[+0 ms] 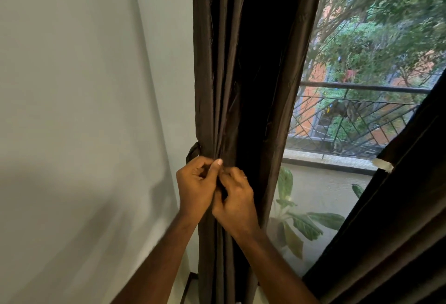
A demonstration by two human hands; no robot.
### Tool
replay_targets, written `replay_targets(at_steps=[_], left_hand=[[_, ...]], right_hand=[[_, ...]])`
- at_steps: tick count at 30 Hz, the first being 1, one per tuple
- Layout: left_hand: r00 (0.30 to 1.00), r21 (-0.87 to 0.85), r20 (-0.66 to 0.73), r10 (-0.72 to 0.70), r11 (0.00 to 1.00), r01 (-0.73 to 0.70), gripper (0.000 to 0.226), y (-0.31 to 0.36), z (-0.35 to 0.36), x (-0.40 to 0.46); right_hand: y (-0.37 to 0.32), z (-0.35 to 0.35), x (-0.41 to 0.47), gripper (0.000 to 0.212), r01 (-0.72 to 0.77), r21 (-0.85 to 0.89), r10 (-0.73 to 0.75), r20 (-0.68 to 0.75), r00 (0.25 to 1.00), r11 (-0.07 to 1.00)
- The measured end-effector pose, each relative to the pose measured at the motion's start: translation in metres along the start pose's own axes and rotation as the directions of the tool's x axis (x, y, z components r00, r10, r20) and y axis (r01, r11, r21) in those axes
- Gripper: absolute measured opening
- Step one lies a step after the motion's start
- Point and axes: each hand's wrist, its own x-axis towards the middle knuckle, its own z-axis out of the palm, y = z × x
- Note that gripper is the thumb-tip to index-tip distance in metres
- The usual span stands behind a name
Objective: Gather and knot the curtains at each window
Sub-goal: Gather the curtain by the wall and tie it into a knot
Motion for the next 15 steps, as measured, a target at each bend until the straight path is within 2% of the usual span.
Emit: replay_targets(at_steps=[1,3,6,9,11,13,14,15], left_hand=[[1.0,0.009,-0.016,-0.002,1.0,0.002,0.013,-0.003,0.0,0.0],[1.0,0.032,-0.015,0.015,0.999,-0.014,0.015,-0.006,0.001,-0.002],[0.999,0.066,-0.003,0.054,0.996,-0.054,0.018,-0.01,0.002,0.001],[0.997,0.069,-0.021,0.068,0.995,-0.067,0.021,-0.015,0.006,0.007],[0.997,0.077,-0.019,0.071,0.995,-0.069,0.023,-0.016,0.01,0.006],[0.998,0.077,-0.01,0.068,0.995,-0.067,0.023,-0.016,0.012,0.004],[0.997,0.077,-0.007,0.07,0.995,-0.07,0.022,-0.015,0.012,0.003],[0.997,0.078,-0.006,0.072,0.994,-0.072,0.022,-0.014,0.012,0.002]], right_hand=[[-0.001,-0.005,-0.002,0.035,0.012,-0.011,-0.012,0.017,1.0,1.0],[-0.002,-0.02,-0.006,0.026,0.052,-0.075,-0.055,-0.049,0.997,0.996],[0.0,-0.054,-0.009,0.01,0.037,-0.157,-0.085,-0.309,0.947,0.987],[0.012,-0.082,-0.004,0.033,-0.144,-0.087,0.078,-0.518,0.852,0.986],[0.022,-0.084,0.0,0.03,-0.201,-0.034,0.158,-0.502,0.851,0.979],[0.033,-0.079,-0.001,0.011,-0.17,-0.07,0.122,-0.445,0.887,0.983],[0.039,-0.078,-0.002,0.007,-0.178,-0.054,0.135,-0.449,0.883,0.983],[0.047,-0.08,-0.001,0.008,-0.223,-0.002,0.193,-0.496,0.847,0.975]])
